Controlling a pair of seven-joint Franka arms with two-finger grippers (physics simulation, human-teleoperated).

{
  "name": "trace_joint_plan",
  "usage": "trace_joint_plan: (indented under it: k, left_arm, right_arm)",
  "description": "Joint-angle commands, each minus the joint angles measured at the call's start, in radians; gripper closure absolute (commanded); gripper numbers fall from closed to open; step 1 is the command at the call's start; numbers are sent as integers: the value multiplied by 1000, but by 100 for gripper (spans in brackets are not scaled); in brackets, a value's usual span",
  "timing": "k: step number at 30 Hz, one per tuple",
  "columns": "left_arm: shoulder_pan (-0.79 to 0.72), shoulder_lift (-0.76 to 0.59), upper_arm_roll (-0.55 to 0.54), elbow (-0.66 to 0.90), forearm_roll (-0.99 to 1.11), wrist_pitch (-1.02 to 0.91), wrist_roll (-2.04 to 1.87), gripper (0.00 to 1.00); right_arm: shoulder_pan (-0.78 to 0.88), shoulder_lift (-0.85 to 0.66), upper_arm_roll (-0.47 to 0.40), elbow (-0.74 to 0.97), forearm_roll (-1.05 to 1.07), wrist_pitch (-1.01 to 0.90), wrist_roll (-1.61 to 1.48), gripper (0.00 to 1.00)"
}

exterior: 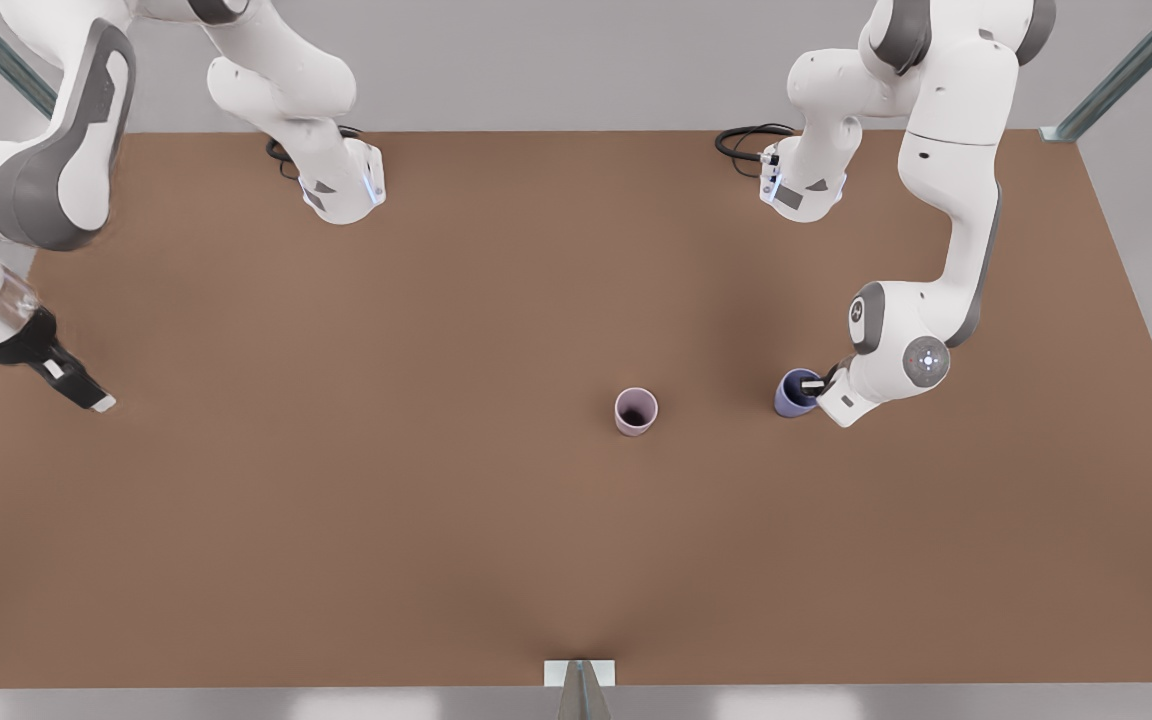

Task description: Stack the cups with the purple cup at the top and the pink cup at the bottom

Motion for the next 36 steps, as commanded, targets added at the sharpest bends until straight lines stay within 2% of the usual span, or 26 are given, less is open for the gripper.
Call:
trace_joint_plan:
  k: [1, 4, 5, 7, 9, 13, 15, 17, 21, 36]
  left_arm:
    - [0, -1, -1, 10, -6, -16, 0, 74]
    - [-3, -15, -1, 96, -6, -138, -1, 77]
    - [-5, -23, -11, 173, -23, -239, -33, 77]
    - [-15, -24, -60, 263, -26, -327, -115, 77]
    - [-17, -24, -132, 318, -26, -376, -216, 77]
    - [-28, -12, -269, 381, -26, -387, -408, 77]
    - [-84, 3, -275, 413, -33, -379, -480, 77]
    - [-144, 71, -275, 519, -37, -384, -570, 77]
    - [-190, 175, -275, 648, -33, -375, -665, 77]
    - [-202, 223, -261, 636, 32, -353, -647, 77]
  right_arm:
    - [12, 3, 51, 2, -35, -115, -797, 0]
    - [25, 0, 52, 8, -35, -129, -744, 0]
    - [25, -15, 52, 8, -37, -129, -724, 0]
    - [32, 48, 57, 111, -44, -195, -727, 0]
    - [17, 51, 48, 120, -3, -185, -732, 0]
    - [11, 49, 46, 127, 2, -185, -732, 0]
    - [11, 51, 48, 127, -1, -185, -731, 0]
    - [12, 54, 48, 127, 0, -172, -729, 0]
    - [12, 61, 49, 127, -5, -156, -729, 0]
    - [11, 68, 48, 133, -14, -102, -726, 0]
